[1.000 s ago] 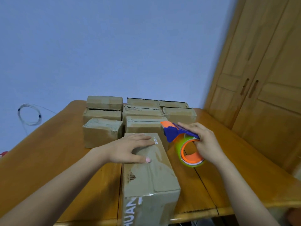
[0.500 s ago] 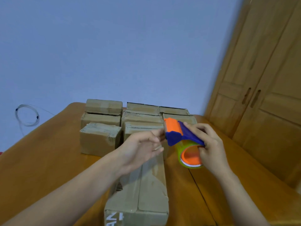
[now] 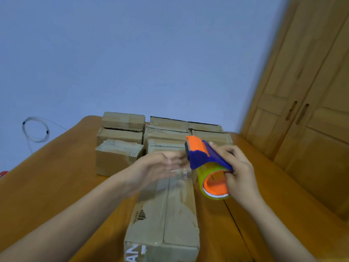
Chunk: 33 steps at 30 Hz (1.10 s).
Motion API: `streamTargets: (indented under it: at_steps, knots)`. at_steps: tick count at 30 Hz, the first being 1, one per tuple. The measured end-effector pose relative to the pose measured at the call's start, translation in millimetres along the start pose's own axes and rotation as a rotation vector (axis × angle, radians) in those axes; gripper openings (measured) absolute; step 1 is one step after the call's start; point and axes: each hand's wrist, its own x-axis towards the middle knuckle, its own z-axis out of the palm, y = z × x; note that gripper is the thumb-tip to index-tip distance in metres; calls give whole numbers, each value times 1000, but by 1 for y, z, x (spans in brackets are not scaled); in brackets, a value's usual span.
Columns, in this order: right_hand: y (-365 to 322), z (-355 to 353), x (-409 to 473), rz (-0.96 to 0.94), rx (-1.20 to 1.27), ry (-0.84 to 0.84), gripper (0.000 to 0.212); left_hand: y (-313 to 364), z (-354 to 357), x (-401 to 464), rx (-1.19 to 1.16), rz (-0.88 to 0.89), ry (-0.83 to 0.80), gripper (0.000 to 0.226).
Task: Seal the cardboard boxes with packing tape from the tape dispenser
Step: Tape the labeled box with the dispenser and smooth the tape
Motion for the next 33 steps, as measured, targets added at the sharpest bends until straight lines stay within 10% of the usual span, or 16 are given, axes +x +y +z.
streamTargets:
  at_steps: [4, 22, 33]
  knots:
    - [-6, 3, 0, 36, 68, 53, 88, 6, 5, 3, 60, -11, 101, 38]
    - [1, -1, 2, 59, 47, 213, 97, 10, -4, -9, 620, 99, 339, 26]
    - [-3, 9, 2, -66, 12, 187, 91, 17, 10, -5, 68, -74, 304, 32]
